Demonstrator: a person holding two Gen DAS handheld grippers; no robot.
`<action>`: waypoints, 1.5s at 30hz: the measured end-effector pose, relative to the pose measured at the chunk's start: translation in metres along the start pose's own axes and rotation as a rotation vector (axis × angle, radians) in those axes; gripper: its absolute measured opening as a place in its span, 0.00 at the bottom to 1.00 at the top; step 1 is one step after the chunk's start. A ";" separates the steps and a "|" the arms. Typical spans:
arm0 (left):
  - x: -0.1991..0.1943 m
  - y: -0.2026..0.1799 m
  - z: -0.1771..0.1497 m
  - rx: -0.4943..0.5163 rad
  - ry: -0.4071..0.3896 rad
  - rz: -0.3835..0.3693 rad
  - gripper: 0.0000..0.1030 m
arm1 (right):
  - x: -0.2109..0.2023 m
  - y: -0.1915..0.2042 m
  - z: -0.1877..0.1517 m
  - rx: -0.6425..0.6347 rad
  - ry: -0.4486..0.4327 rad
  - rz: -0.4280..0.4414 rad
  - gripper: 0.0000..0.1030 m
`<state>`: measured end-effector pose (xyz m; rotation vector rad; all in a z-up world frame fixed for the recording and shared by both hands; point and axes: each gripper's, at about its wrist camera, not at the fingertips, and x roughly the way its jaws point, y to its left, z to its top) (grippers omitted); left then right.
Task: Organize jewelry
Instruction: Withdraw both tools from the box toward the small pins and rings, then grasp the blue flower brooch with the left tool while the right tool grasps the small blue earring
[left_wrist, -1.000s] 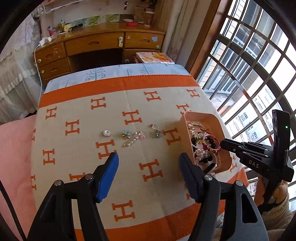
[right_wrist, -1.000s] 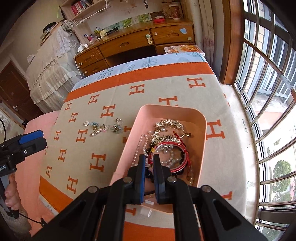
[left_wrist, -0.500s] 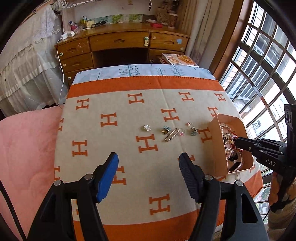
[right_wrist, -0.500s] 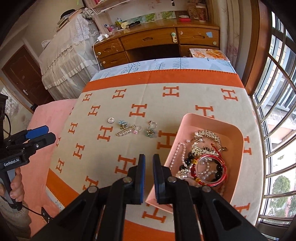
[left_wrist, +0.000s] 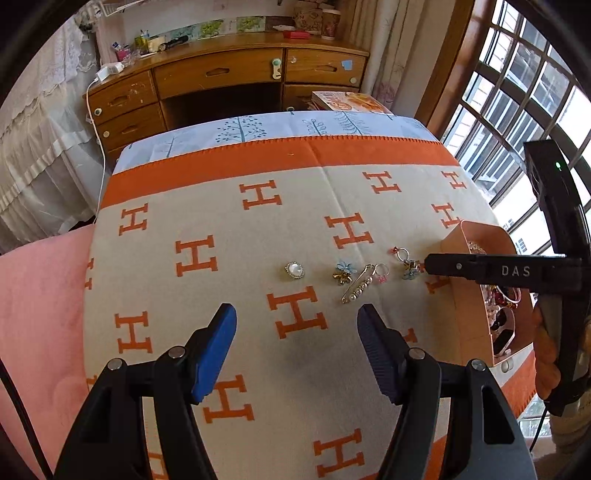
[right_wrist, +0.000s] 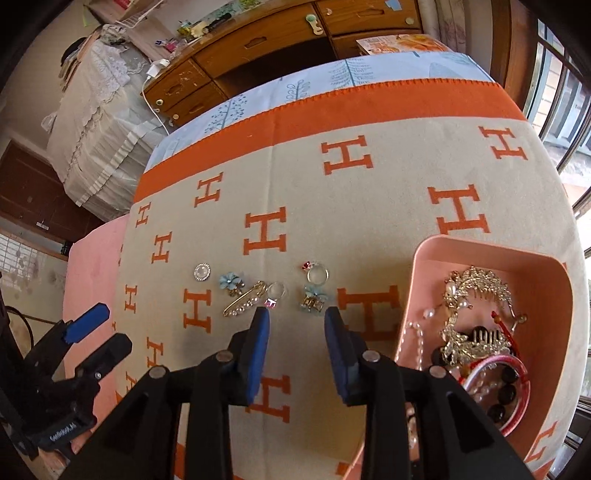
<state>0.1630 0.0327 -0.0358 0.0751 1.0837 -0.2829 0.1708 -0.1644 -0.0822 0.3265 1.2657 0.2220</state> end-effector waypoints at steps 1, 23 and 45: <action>0.005 -0.002 0.001 0.021 0.000 0.005 0.64 | 0.006 0.000 0.003 0.010 0.008 -0.003 0.30; 0.051 -0.018 0.006 0.178 0.021 0.005 0.64 | 0.036 0.027 0.001 -0.199 0.051 -0.237 0.23; 0.105 -0.037 0.043 0.128 0.193 -0.119 0.18 | -0.026 0.009 -0.015 -0.179 -0.083 -0.075 0.23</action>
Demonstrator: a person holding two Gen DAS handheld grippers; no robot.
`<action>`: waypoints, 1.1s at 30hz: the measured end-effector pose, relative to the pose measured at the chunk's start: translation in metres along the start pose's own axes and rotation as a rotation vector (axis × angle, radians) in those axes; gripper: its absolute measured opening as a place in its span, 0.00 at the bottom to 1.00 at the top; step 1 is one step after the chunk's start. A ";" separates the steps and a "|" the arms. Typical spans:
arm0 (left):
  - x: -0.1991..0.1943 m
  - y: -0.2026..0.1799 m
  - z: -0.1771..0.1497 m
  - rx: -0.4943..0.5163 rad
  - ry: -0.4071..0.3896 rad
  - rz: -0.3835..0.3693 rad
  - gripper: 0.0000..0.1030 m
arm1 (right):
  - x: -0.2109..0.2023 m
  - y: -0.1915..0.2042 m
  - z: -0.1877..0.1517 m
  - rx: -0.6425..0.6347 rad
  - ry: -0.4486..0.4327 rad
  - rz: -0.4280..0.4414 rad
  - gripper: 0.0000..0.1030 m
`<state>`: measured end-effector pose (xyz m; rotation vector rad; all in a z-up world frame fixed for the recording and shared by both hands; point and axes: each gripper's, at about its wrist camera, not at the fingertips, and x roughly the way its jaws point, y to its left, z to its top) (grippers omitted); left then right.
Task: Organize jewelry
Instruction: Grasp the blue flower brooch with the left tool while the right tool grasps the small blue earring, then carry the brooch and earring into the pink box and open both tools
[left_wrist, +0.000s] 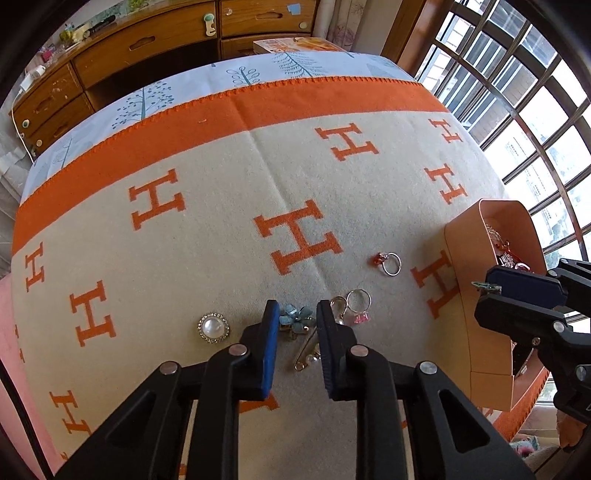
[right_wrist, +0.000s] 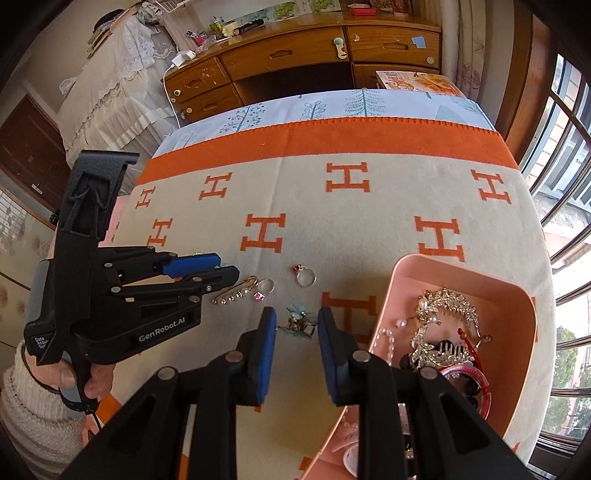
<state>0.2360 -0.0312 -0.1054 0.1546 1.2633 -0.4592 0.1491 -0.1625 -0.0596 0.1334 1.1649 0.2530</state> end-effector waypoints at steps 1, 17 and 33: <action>0.000 0.000 0.000 -0.003 -0.001 0.000 0.18 | 0.000 -0.001 0.000 0.001 0.000 0.002 0.23; -0.003 -0.006 0.002 -0.054 -0.003 0.041 0.17 | -0.024 -0.006 -0.011 0.003 -0.038 0.032 0.23; -0.097 -0.140 -0.008 0.095 -0.165 -0.115 0.17 | -0.111 -0.089 -0.063 0.107 -0.191 -0.019 0.23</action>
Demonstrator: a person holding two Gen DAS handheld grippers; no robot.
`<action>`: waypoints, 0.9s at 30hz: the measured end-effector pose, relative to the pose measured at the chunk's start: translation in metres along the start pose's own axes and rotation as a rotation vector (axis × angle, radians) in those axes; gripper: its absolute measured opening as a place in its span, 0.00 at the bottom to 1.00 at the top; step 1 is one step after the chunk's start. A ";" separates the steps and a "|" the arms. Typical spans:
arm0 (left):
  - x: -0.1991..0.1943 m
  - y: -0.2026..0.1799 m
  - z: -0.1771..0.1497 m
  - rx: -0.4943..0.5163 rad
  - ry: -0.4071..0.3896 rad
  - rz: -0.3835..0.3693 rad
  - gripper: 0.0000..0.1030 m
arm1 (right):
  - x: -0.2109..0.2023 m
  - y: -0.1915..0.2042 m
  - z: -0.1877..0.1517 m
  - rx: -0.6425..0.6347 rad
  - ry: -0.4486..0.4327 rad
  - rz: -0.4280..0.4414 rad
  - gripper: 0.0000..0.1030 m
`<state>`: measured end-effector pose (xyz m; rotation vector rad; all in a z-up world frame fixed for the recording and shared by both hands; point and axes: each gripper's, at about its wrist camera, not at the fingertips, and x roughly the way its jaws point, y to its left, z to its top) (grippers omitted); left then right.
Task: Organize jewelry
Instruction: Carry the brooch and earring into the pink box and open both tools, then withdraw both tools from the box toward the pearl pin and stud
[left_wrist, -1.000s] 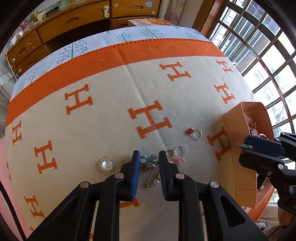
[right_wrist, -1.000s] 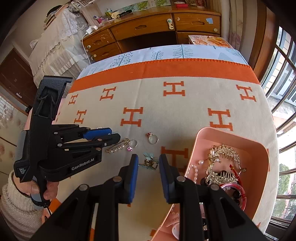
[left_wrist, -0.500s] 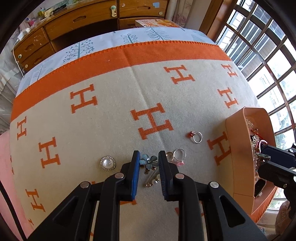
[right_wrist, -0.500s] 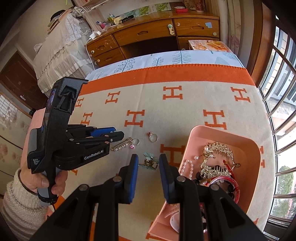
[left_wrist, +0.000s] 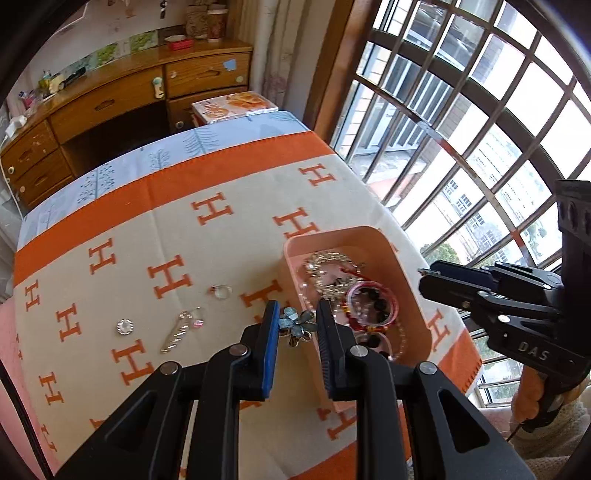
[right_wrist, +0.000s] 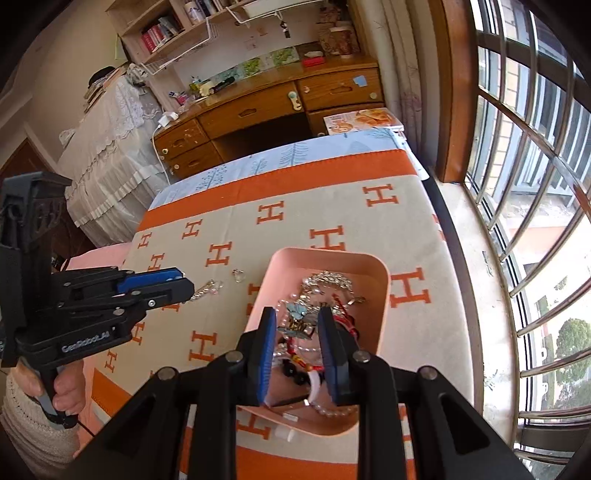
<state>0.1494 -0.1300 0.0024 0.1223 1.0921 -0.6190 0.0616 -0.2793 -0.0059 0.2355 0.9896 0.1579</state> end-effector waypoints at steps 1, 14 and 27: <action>0.003 -0.007 0.001 0.007 0.002 -0.008 0.17 | 0.001 -0.005 -0.002 0.008 0.009 -0.004 0.23; 0.074 -0.025 0.007 -0.043 0.102 -0.022 0.18 | 0.028 -0.019 -0.048 -0.035 0.202 0.034 0.24; 0.045 -0.007 -0.009 -0.065 0.056 0.010 0.56 | 0.033 -0.020 -0.048 -0.010 0.185 0.066 0.24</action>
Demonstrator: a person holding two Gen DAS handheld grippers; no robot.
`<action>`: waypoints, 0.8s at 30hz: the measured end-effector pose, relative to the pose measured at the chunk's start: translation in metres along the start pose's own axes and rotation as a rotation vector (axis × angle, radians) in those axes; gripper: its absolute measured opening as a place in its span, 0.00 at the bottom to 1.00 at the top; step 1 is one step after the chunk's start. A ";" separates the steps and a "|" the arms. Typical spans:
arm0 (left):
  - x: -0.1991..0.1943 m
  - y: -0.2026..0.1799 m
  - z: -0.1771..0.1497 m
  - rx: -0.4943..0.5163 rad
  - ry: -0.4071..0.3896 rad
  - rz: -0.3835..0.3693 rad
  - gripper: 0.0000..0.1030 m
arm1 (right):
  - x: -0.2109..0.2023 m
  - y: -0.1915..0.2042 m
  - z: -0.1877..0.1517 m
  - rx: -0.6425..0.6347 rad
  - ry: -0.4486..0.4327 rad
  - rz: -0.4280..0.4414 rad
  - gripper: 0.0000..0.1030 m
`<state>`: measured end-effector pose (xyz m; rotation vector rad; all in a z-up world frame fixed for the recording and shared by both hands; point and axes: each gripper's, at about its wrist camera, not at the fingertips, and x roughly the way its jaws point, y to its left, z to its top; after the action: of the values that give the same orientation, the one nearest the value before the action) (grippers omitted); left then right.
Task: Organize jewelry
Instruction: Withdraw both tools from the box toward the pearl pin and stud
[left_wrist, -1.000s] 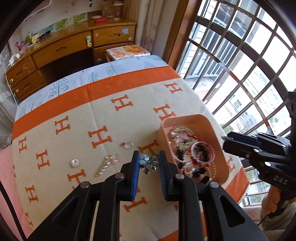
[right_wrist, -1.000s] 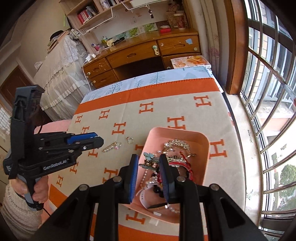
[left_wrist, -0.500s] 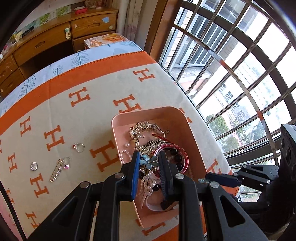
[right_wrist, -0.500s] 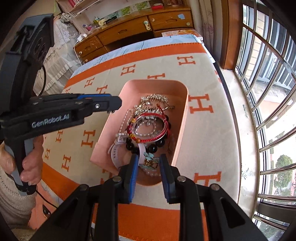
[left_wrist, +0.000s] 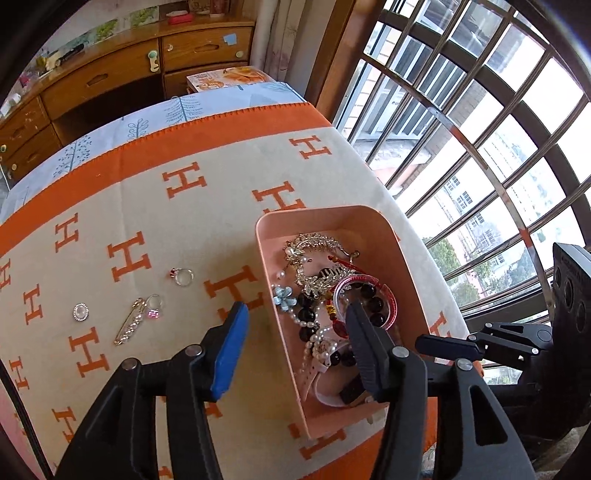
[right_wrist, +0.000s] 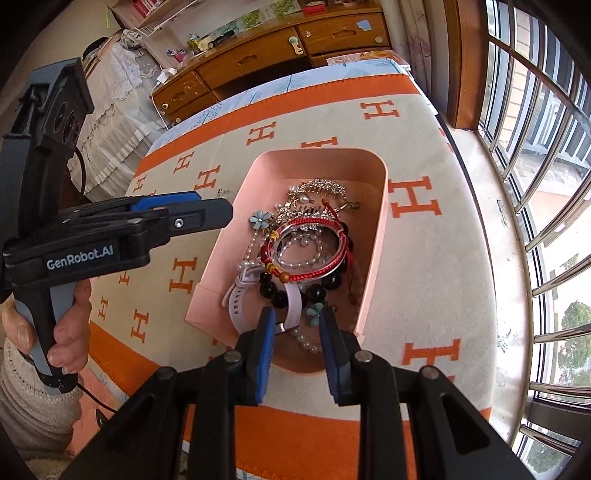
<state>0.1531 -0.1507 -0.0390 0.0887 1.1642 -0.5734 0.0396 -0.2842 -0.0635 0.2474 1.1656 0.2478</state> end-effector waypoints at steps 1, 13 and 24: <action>-0.005 0.003 -0.003 0.000 -0.010 0.013 0.59 | -0.001 0.002 0.001 -0.004 -0.002 0.002 0.24; -0.090 0.083 -0.034 -0.082 -0.109 0.203 0.68 | -0.007 0.062 0.029 -0.116 -0.030 0.017 0.24; -0.123 0.137 -0.062 -0.114 -0.143 0.290 0.68 | 0.025 0.125 0.094 -0.172 0.030 0.008 0.24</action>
<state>0.1320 0.0349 0.0133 0.1147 1.0198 -0.2522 0.1280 -0.1643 -0.0108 0.0969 1.1658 0.3578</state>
